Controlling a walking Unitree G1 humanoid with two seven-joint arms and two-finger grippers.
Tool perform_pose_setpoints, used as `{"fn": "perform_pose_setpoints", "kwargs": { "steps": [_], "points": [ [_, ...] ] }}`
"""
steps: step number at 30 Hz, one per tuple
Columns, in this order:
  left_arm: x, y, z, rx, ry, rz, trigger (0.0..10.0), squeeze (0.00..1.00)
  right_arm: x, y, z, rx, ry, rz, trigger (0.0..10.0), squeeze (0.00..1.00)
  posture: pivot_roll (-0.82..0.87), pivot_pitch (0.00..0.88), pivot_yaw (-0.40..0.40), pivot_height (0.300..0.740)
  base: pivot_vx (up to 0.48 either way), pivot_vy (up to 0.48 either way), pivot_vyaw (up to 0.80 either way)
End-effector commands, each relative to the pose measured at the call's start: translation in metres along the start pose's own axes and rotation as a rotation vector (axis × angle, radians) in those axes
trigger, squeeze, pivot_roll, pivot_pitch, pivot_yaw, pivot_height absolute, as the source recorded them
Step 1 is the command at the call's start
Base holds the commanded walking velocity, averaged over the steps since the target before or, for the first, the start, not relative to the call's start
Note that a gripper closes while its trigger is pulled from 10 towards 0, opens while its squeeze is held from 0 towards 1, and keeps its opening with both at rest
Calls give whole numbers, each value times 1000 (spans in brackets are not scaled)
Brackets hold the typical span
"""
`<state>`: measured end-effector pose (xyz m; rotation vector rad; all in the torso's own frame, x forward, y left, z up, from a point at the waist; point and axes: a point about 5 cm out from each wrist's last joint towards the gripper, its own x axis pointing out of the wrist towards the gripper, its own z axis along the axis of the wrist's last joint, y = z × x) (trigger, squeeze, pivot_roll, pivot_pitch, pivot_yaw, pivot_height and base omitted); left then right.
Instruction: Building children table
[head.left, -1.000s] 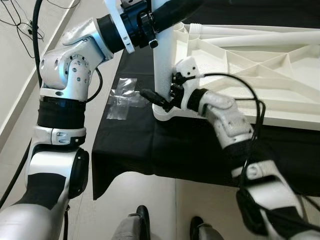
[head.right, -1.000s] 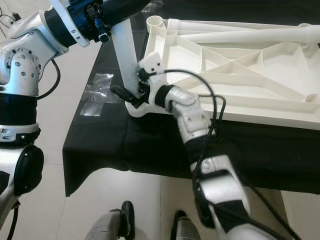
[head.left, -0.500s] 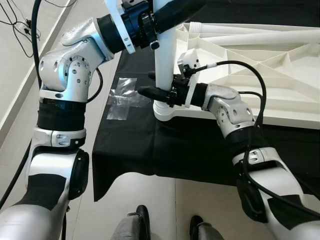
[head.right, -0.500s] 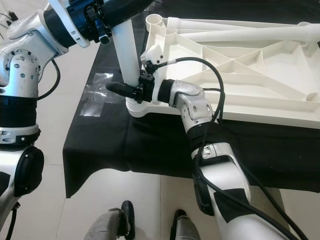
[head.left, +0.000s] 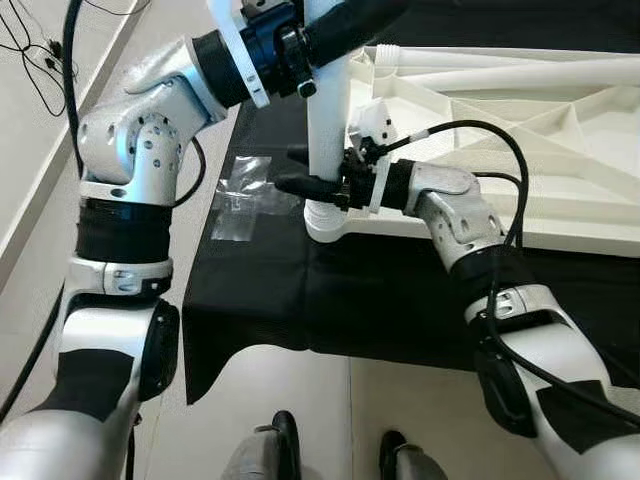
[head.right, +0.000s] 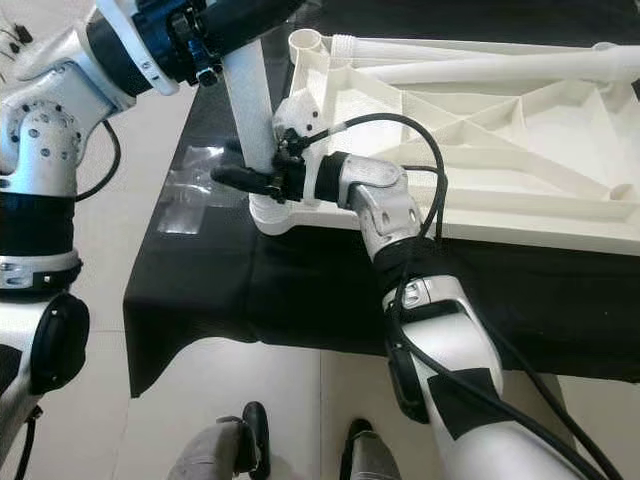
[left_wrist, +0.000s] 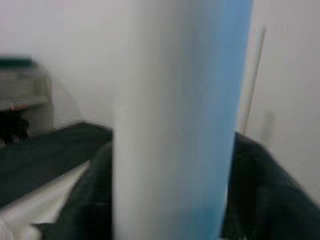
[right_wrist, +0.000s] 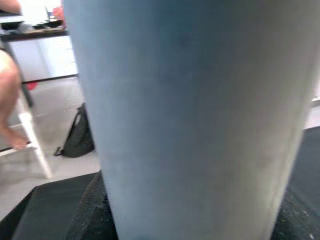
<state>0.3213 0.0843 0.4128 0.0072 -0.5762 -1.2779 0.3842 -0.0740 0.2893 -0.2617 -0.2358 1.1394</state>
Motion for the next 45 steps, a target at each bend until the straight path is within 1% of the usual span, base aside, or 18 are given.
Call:
{"fn": "perform_pose_setpoints", "kwargs": {
  "steps": [1, 2, 3, 4, 5, 6, 8, 17, 19, 23, 24, 25, 31, 32, 39, 40, 41, 45],
  "points": [
    [11, -11, -11, -26, 40, -73, 10000, 1000, 8, 4, -9, 4, 73, -26, 0, 0, 91, 319, 46, 740, 0, 0, 0],
    [10, -9, -10, -21, 41, -62, 10000, 0, 8, 6, -19, 27, 128, -136, 0, 0, 90, 322, 34, 740, 0, 0, 0],
    [9, -9, -9, -21, 40, -53, 10000, 0, 4, 6, -37, 100, 203, -550, 0, 0, 94, 311, 24, 740, 0, 0, 0],
    [9, -9, -9, -21, 40, -53, 10000, 0, 4, 6, -37, 100, 203, -550, 0, 0, 94, 311, 24, 740, 0, 0, 0],
    [8, -9, -8, -23, 39, -49, 10000, 0, 2, 28, -55, 176, 260, -655, 0, 0, 97, 309, 28, 740, 0, 0, 0],
    [8, -8, -9, -29, 44, -50, 10000, 0, 4, 50, -67, 232, 292, -684, 0, 0, 98, 325, 36, 740, 0, 0, 0],
    [8, -9, -10, -30, 50, -54, 10000, 0, 5, 59, -70, 263, 293, -685, 0, 0, 98, 313, 36, 740, 0, 0, 0],
    [9, -7, -6, -11, 48, -53, 10000, 0, 24, 49, -53, 226, 220, -663, 0, 0, 99, 304, 32, 740, 0, 0, 0],
    [8, -8, -6, -10, 45, -54, 0, 0, 26, 47, -52, 218, 211, -664, 0, 0, 101, 302, 31, 740, 0, 0, 0],
    [7, -11, -7, -9, 48, -78, 0, 0, 27, 49, -48, 214, 203, -659, 275, 0, 104, 300, 33, 740, 0, 0, 0],
    [7, -11, -7, -8, 49, -83, 0, 0, 28, 48, -46, 209, 197, -653, 7882, 0, 104, 300, 34, 740, 0, 0, 0],
    [7, -11, -7, -9, 50, -85, 0, 0, 27, 48, -41, 198, 199, -660, 10000, 0, 104, 300, 34, 740, 0, 0, 0],
    [8, -11, -6, -7, 52, -89, 0, 0, 24, 38, -25, 151, 167, -643, 10000, 0, 106, 298, 34, 740, 0, 0, 0],
    [8, -11, -6, -5, 52, -91, 0, 0, 24, 32, -20, 129, 135, -589, 10000, 1000, 108, 298, 34, 740, 0, 0, 0],
    [9, -11, -5, 1, 54, -96, 0, 0, 22, 18, 1, 86, 41, -294, 10000, 1000, 107, 298, 35, 740, 0, 0, 0],
    [9, -11, -5, 1, 54, -98, 0, 0, 19, 15, 5, 66, 26, -197, 10000, 576, 107, 298, 35, 740, 0, 0, 0],
    [9, -12, -5, 1, 54, -99, 0, 0, 16, 12, 7, 58, 18, -129, 10000, 0, 110, 297, 33, 740, 0, 0, 0],
    [10, -13, -4, 3, 51, -106, 0, 0, 13, 8, 13, 84, -18, 17, 10000, 0, 114, 299, 32, 740, 0, 0, 0]
  ]
}}
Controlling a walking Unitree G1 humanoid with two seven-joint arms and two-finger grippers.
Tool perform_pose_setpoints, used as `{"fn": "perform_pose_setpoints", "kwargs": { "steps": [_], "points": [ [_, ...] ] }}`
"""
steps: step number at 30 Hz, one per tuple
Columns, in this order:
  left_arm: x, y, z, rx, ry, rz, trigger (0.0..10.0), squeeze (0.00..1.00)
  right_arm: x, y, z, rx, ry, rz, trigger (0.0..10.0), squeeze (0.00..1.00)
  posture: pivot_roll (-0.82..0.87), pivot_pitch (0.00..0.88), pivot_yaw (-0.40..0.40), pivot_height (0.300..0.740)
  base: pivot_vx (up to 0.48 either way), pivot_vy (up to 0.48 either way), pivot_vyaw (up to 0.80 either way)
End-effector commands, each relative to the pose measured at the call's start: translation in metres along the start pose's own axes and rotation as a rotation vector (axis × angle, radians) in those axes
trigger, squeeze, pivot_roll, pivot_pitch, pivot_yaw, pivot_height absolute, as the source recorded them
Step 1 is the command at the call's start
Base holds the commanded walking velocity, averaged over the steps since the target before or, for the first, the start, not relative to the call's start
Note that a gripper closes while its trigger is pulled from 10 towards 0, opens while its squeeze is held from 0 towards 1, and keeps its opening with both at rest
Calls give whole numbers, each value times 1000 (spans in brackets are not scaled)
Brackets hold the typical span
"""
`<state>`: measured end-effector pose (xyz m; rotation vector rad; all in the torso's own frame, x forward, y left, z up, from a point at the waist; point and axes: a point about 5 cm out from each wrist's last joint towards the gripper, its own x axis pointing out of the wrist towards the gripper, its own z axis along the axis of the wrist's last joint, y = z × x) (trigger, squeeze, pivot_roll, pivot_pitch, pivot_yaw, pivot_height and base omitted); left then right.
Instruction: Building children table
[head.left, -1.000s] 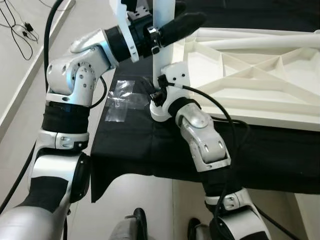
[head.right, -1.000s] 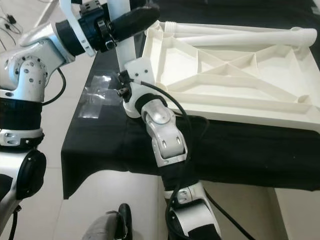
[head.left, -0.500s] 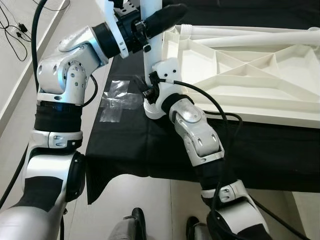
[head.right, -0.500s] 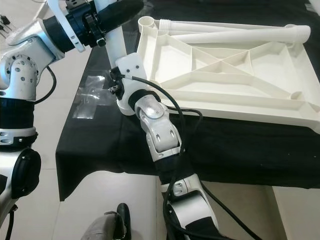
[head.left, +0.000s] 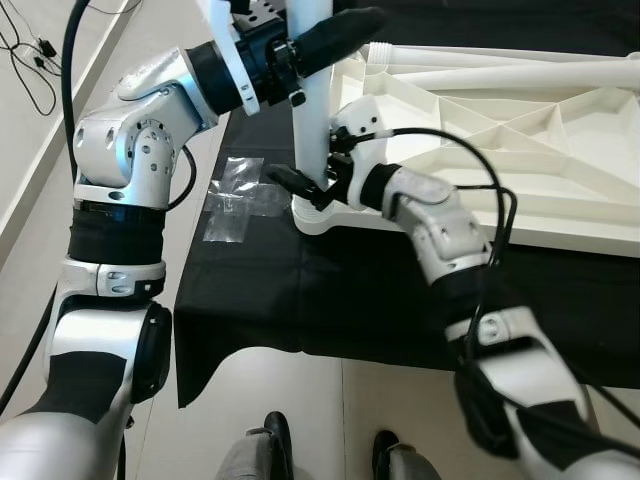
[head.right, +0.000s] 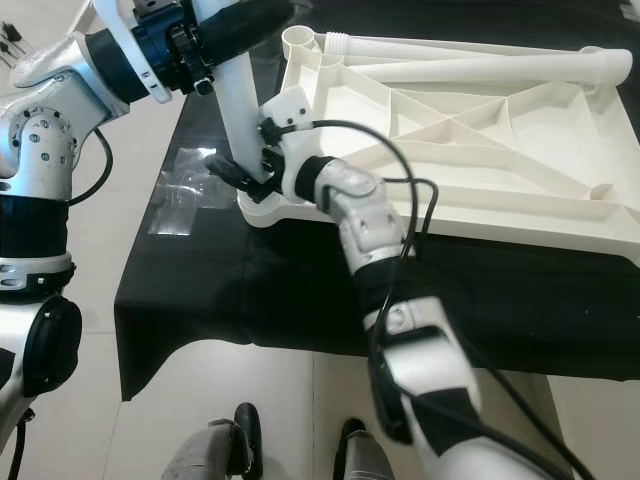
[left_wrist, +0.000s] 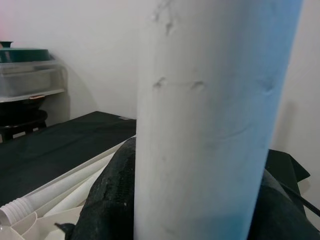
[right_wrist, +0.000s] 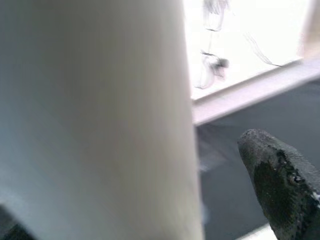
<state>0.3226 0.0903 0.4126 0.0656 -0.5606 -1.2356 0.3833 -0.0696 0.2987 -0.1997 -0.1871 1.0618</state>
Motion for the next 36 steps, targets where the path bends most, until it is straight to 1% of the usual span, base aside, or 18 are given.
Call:
{"fn": "perform_pose_setpoints", "kwargs": {
  "steps": [1, 3, 5, 6, 8, 9, 12, 23, 25, 26, 28, 29, 30, 31, 32, 34, 35, 36],
  "points": [
    [15, -17, -4, -36, 0, -134, 0, 0, 8, 10, 3, 20, -39, 113, 10000, 0, 114, 299, 32, 740, 0, 0, 0],
    [15, -17, -4, -36, 0, -134, 0, 0, 8, 10, 3, 20, -39, 113, 10000, 0, 114, 299, 32, 740, 0, 0, 0],
    [14, -18, -4, -35, 2, -139, 0, 0, 7, 12, 3, 37, -47, 190, 10000, 0, 120, 297, 33, 740, 0, 0, 0],
    [14, -18, -4, -34, 3, -143, 0, 0, 6, 13, 3, 42, -54, 229, 6745, 0, 120, 298, 35, 740, 0, 0, 0],
    [14, -18, -4, -33, 3, -146, 0, 0, 5, 14, 3, 45, -58, 253, 6745, 0, 120, 298, 35, 740, 0, 0, 0],
    [14, -19, -4, -32, 3, -148, 0, 0, 4, 14, 3, 49, -63, 268, 0, 0, 120, 297, 33, 740, 0, 0, 0],
    [14, -19, -4, -33, 1, -151, 0, 0, 4, 14, 4, 47, -75, 317, 0, 0, 121, 296, 33, 740, 0, 0, 0],
    [13, -20, -5, -31, 6, -162, 0, 0, 1, 9, 1, 25, -74, 369, 0, 0, 120, 289, 39, 740, 0, 0, 0],
    [14, -20, -5, -48, 3, -159, 0, 0, 1, 8, 1, 21, -75, 367, 0, 0, 118, 292, 41, 740, 0, 0, 0],
    [15, -17, -5, -54, 5, -133, 4549, 1000, 0, 8, -1, 17, -71, 355, 0, 0, 118, 294, 42, 740, 0, 0, 0],
    [15, -15, -6, -58, 7, -114, 4549, 1000, 0, 8, -1, 13, -69, 346, 0, 0, 118, 295, 42, 740, 0, 0, 0],
    [15, -14, -6, -55, 10, -100, 10000, 1000, -2, 7, -5, 9, -55, 317, 0, 0, 112, 299, 42, 740, 0, 0, 0],
    [15, -13, -6, -50, 13, -92, 10000, 1000, -2, 6, -7, 7, -45, 297, 0, 0, 112, 299, 42, 740, 0, 0, 0],
    [15, -14, -6, -40, 17, -95, 10000, 671, -4, 5, -11, 6, -27, 256, 0, 0, 102, 301, 36, 740, 0, 0, 0],
    [15, -14, -6, -32, 19, -97, 10000, 671, -5, 5, -14, 6, -15, 228, 0, 0, 102, 301, 36, 740, 0, 0, 0],
    [15, -14, -6, -32, 19, -97, 10000, 671, -5, 5, -14, 6, -15, 228, 0, 0, 102, 301, 36, 740, 0, 0, 0],
    [16, -14, -6, -36, 16, -92, 10000, 0, -6, 5, -24, 38, 17, 120, 0, 0, 98, 308, 26, 740, 0, 0, 0],
    [15, -13, -5, -49, 6, -78, 10000, 0, -10, 15, -59, 75, 186, -286, 0, 0, 105, 311, 15, 740, 0, 0, 0]
  ]
}}
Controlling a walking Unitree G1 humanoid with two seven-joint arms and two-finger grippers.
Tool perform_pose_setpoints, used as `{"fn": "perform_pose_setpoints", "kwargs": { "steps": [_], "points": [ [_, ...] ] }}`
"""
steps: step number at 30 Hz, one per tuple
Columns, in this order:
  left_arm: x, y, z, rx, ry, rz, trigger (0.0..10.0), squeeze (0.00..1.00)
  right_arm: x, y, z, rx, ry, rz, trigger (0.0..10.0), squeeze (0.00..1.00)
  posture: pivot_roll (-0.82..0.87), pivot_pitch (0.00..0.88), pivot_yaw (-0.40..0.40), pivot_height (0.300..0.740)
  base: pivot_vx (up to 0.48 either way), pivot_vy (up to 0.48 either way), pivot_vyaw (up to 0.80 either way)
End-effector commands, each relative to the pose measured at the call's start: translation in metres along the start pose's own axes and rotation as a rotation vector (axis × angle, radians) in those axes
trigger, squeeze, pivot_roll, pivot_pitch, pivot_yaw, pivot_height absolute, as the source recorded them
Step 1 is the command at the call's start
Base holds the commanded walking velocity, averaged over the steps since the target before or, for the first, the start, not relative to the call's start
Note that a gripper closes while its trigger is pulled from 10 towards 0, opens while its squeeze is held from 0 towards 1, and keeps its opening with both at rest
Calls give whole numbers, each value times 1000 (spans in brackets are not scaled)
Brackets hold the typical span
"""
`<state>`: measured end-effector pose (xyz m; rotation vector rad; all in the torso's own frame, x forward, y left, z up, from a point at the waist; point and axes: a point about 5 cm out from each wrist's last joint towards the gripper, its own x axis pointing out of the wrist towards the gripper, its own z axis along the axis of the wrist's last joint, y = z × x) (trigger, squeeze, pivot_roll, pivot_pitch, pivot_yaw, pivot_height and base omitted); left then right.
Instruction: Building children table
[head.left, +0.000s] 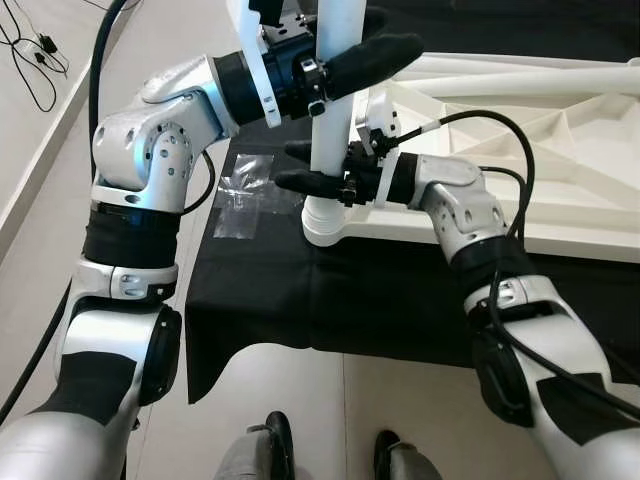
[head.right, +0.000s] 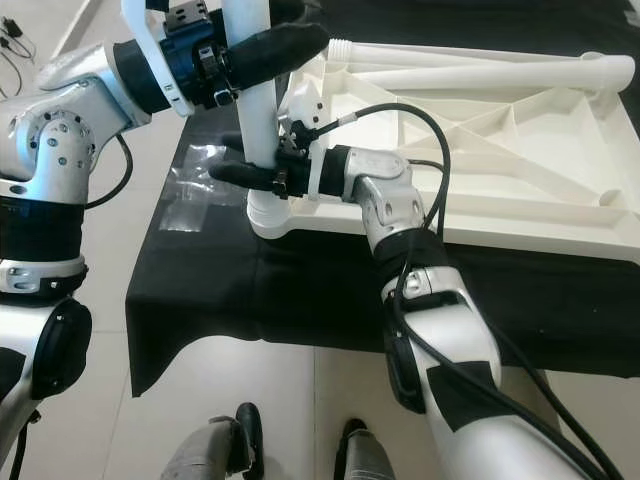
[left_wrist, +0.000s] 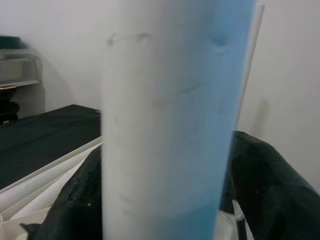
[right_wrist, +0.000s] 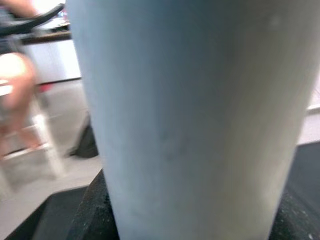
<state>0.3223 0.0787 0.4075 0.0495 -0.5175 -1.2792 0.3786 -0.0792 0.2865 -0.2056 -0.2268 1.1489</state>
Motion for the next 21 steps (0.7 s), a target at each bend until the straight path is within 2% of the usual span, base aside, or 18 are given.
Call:
{"fn": "perform_pose_setpoints", "kwargs": {
  "steps": [1, 2, 3, 4, 5, 6, 7, 8, 10, 11, 13, 16, 17, 18, 19, 21],
  "points": [
    [7, -7, 2, -4, -12, -44, 10000, 0, 0, 13, -47, 97, 226, -370, 0, 0, 105, 311, 15, 740, 0, 0, 0],
    [6, -7, 3, -9, -13, -42, 10000, 0, -7, 35, -70, 186, 294, -610, 0, 0, 104, 309, 17, 740, 0, 0, 0],
    [5, -7, 3, -10, -14, -42, 10000, 0, -18, 50, -82, 257, 343, -771, 0, 0, 104, 309, 17, 740, 0, 0, 0],
    [5, -7, 3, -10, -14, -42, 10000, 0, -18, 50, -82, 257, 343, -771, 0, 0, 104, 309, 17, 740, 0, 0, 0],
    [4, -6, 2, -12, -9, -44, 10000, 0, -17, 72, -91, 282, 367, -760, 0, 0, 94, 323, 27, 740, 0, 0, 0],
    [4, -6, 2, -12, -9, -44, 10000, 0, -17, 72, -91, 282, 367, -760, 0, 0, 94, 323, 27, 740, 0, 0, 0],
    [5, -6, 1, -14, -8, -49, 10000, 0, -11, 80, -91, 275, 361, -737, 0, 0, 91, 310, 29, 740, 0, 0, 0],
    [7, -7, 1, -13, -9, -56, 10000, 0, -1, 77, -85, 243, 331, -695, 0, 0, 91, 311, 28, 740, 0, 0, 0],
    [8, -7, 1, -13, -11, -60, 10000, 0, 5, 73, -80, 224, 311, -676, 0, 0, 90, 303, 25, 740, 0, 0, 0],
    [9, -8, 2, -11, -14, -63, 10000, 0, 8, 64, -74, 212, 291, -687, 0, 0, 88, 295, 23, 740, 0, 0, 0],
    [8, -7, 5, 0, -17, -62, 10000, 0, 9, 50, -66, 196, 262, -712, 0, 0, 88, 291, 22, 740, 0, 0, 0],
    [7, -6, 6, 12, -20, -56, 10000, 0, 9, 47, -62, 187, 254, -721, 0, 0, 89, 289, 21, 740, 0, 0, 0],
    [6, -6, 7, 13, -20, -57, 0, 0, 9, 48, -60, 186, 254, -721, 0, 0, 89, 287, 22, 740, 0, 0, 0],
    [6, -6, 7, 14, -21, -60, 0, 0, 9, 49, -59, 185, 255, -717, 0, 0, 89, 287, 22, 740, 0, 0, 0],
    [5, -7, 7, 13, -20, -68, 0, 0, 10, 54, -55, 194, 257, -730, 10000, 0, 89, 286, 23, 740, 0, 0, 0],
    [4, -8, 7, 13, -19, -73, 0, 0, 10, 57, -52, 200, 258, -739, 10000, 0, 89, 286, 23, 740, 0, 0, 0]
  ]
}}
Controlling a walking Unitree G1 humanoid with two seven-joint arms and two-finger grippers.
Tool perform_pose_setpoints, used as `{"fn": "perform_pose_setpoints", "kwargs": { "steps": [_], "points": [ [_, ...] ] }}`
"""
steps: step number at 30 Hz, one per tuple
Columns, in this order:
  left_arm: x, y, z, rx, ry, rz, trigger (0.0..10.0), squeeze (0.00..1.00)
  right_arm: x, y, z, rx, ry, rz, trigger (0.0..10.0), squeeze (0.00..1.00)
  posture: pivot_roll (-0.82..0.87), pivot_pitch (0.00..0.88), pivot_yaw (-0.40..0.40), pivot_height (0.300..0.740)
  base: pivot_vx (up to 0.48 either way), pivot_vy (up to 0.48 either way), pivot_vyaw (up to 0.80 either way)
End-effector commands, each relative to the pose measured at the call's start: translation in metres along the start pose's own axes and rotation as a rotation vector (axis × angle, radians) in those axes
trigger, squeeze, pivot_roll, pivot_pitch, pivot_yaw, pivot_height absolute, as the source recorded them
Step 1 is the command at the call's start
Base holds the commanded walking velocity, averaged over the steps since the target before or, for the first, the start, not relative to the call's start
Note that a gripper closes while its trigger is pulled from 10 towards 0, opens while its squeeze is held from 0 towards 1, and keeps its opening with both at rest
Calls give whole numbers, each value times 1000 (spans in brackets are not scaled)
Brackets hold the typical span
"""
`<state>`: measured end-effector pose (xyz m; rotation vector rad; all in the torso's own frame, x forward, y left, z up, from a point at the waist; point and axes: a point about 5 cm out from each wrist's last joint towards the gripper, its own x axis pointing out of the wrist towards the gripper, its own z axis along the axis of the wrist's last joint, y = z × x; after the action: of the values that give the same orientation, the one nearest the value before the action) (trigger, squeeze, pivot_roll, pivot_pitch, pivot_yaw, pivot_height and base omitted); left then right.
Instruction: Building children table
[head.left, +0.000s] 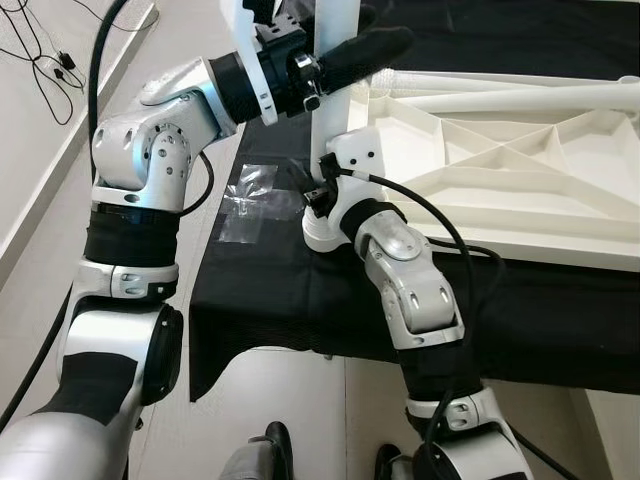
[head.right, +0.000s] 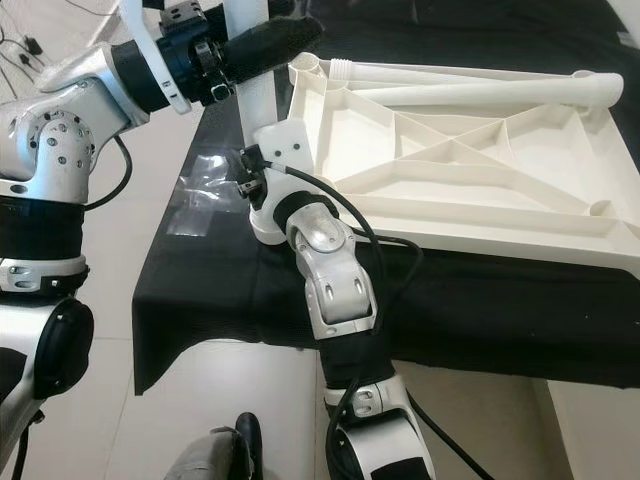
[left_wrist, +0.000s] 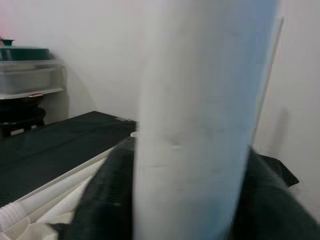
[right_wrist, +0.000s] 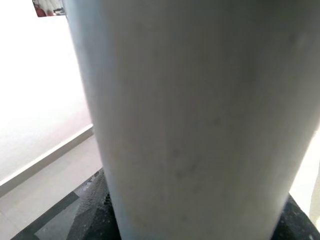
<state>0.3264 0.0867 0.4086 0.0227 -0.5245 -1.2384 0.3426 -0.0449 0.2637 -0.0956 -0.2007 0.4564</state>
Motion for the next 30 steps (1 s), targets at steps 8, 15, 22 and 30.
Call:
{"fn": "perform_pose_setpoints", "kwargs": {
  "steps": [8, 15, 22, 30],
  "points": [
    [11, -17, 4, 20, 2, -134, 0, 0, 10, -14, -8, 23, 76, 228, 10000, 1000, 97, 281, 24, 740, 0, 0, 0],
    [11, -17, 3, 22, 5, -139, 0, 0, 9, -28, 10, -53, -18, 619, 10000, 988, 105, 277, 28, 740, 0, 0, 0],
    [11, -19, 3, 21, 10, -145, 0, 0, 14, -42, 16, -48, -25, 745, 10000, 0, 120, 275, 33, 740, 0, 0, 0],
    [11, -19, 2, 19, 16, -146, 0, 0, 19, -46, 17, -7, -39, 829, 0, 0, 127, 276, 34, 740, 0, 0, 0]
  ]
}}
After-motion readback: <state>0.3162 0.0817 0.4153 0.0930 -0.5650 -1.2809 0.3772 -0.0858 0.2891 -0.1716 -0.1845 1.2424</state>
